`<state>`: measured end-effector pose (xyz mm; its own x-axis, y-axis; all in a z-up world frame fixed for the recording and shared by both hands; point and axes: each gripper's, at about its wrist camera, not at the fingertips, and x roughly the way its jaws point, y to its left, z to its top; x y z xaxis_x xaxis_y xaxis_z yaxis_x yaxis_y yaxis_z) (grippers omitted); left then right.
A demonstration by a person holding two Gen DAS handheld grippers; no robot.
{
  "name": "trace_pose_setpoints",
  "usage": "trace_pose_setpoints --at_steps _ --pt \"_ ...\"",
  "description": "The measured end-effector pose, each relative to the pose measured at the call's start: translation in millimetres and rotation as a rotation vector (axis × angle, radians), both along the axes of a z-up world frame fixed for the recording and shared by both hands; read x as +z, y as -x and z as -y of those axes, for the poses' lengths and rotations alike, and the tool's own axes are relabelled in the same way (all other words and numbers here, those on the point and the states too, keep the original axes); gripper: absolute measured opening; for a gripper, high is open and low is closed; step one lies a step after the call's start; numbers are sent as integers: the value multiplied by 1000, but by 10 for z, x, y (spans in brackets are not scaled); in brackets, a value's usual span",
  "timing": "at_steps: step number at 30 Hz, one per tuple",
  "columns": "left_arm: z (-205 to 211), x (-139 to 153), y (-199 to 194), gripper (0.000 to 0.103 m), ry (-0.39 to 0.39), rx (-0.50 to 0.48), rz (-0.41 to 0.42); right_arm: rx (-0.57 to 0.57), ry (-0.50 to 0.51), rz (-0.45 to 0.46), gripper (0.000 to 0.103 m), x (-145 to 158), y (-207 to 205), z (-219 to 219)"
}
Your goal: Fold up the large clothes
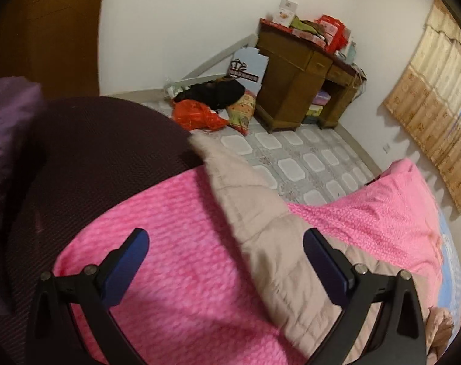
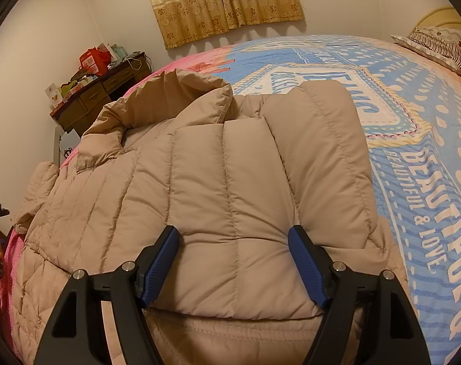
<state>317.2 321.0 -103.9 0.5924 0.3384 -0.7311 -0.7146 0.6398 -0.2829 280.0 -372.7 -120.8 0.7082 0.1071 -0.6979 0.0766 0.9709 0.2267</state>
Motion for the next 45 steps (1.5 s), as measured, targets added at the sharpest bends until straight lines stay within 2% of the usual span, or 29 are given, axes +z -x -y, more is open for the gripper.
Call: trace_pose_setpoints --at_steps 2,4,5,6,8,9,10,11,12,15,19,22,25,27,29,32,34,36,37,39,40,42,45 --pt "9 -51 -125 101 8 -22 -20 1 -2 1 76 -2 -1 3" --pt "-5 -159 -216 90 59 -45 -38 2 -6 3 76 -3 -2 6" --pt "29 -159 -250 86 18 -39 -53 2 -8 4 76 -4 -4 8" --pt "70 -149 -297 61 -13 -62 -47 3 -9 4 76 -4 -6 9" --pt "138 -114 -345 34 -38 -125 -36 3 -8 4 76 -4 -7 10" --pt "175 -97 -348 11 -25 -162 -22 3 -8 4 76 -4 -6 9" --pt "159 -75 -326 7 0 -190 -2 3 -9 5 77 -4 -10 10" --pt "167 -41 -311 7 20 -203 23 3 -9 4 77 -4 -6 8" --pt "209 39 -292 7 -6 -200 44 3 -10 5 77 -5 -6 8" --pt "508 437 -176 7 -163 -234 124 4 -12 7 77 -4 -7 7" --pt "1274 1118 100 7 -372 -388 293 4 -25 12 77 -7 -8 25" --pt "2217 1514 417 7 -516 -601 410 4 -35 16 77 -8 -6 38" --pt "3132 1559 698 7 -612 -831 440 4 -52 21 77 -9 -3 63" --pt "3743 1408 829 7 -608 -1001 431 4 -70 26 77 -15 0 90" --pt "4238 1171 934 7 -599 -1126 390 3 -92 33 77 -20 7 117" --pt "4694 830 1038 19 -578 -1226 291 2 -122 41 77 -24 17 153" --pt "4874 650 1114 36 -538 -1271 206 1 -138 45 77 -28 21 169" --pt "4818 621 1212 90 -524 -1248 164 1 -147 47 77 -29 21 175" --pt "4750 651 1285 97 -517 -1216 175 1 -150 48 77 -30 21 176" --pt "4576 751 1424 100 -487 -1194 216 -1 -158 52 77 -27 29 182" --pt "4488 694 1485 100 -477 -1190 217 -4 -167 55 77 -24 38 193" --pt "4252 804 1534 100 -455 -1157 223 -23 -183 62 77 -5 89 224" --pt "3900 957 1410 101 -415 -1086 234 -75 -200 78 77 85 286 290"
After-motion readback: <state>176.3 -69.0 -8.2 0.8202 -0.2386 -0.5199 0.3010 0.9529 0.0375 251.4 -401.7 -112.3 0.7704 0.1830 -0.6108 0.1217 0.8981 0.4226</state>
